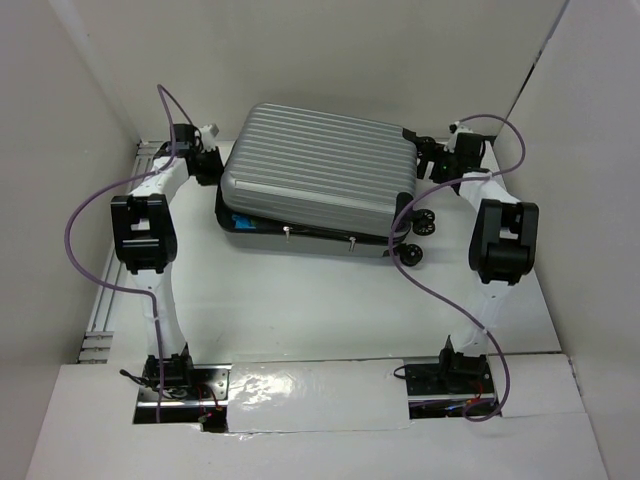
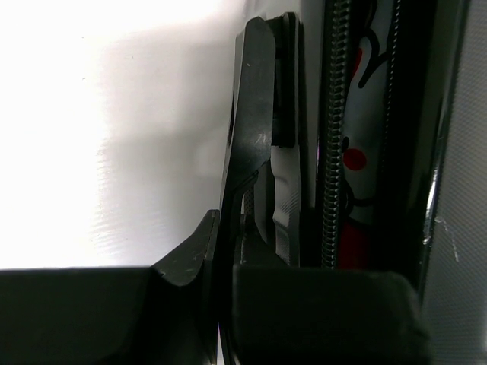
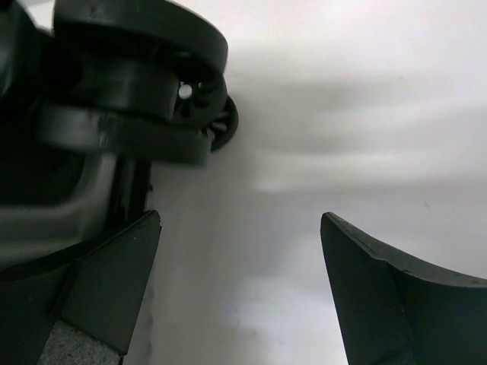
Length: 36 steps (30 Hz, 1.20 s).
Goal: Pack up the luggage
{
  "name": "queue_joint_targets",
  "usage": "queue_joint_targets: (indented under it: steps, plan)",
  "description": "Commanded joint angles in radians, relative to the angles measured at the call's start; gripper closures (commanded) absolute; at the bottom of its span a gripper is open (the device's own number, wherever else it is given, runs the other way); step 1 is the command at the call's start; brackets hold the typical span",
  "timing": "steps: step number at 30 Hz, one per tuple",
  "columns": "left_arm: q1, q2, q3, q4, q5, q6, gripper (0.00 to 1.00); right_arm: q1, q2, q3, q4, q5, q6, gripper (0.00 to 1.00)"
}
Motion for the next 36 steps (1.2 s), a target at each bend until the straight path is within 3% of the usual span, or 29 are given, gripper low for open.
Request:
queue_joint_targets:
  steps: [1, 5, 11, 14, 17, 23, 25, 27, 30, 33, 36]
  plan:
    - [0.016, 0.053, 0.042, 0.166, 0.010, 0.098, 1.00, 0.036, 0.039, 0.051, 0.209, 0.045, 0.048, 0.08]
    - [0.016, 0.076, 0.051, 0.166, 0.042, 0.118, 1.00, 0.108, 0.075, 0.060, 0.355, 0.089, 0.070, 0.08]
    - [0.016, 0.096, 0.051, 0.166, 0.079, 0.148, 1.00, 0.208, -0.058, -0.107, 0.693, 0.212, 0.058, 0.08]
    - [0.016, 0.096, 0.031, 0.184, 0.106, 0.148, 1.00, 0.220, -0.094, -0.153, 0.838, 0.119, 0.087, 0.08]
    - [0.016, 0.096, 0.019, 0.204, 0.129, 0.148, 1.00, 0.230, -0.103, -0.153, 0.875, 0.040, 0.096, 0.08]
    - [0.016, 0.096, 0.010, 0.224, 0.177, 0.148, 1.00, 0.253, -0.132, -0.207, 1.014, -0.013, 0.078, 0.08]
    - [0.016, 0.096, 0.010, 0.233, 0.189, 0.148, 1.00, 0.253, -0.143, -0.195, 1.014, 0.000, 0.064, 0.07]
    - [0.016, 0.087, 0.000, 0.234, 0.200, 0.130, 1.00, 0.253, -0.143, -0.108, 0.901, 0.003, 0.042, 0.07]
    - [0.016, 0.087, -0.019, 0.258, 0.223, 0.110, 1.00, 0.253, -0.154, -0.118, 0.953, -0.046, 0.033, 0.07]
    - [0.016, 0.087, -0.032, 0.279, 0.257, 0.098, 1.00, 0.265, -0.166, -0.055, 0.848, -0.015, 0.019, 0.07]
    - [0.016, 0.078, -0.058, 0.306, 0.269, 0.075, 1.00, 0.265, -0.155, -0.056, 0.869, -0.073, 0.030, 0.07]
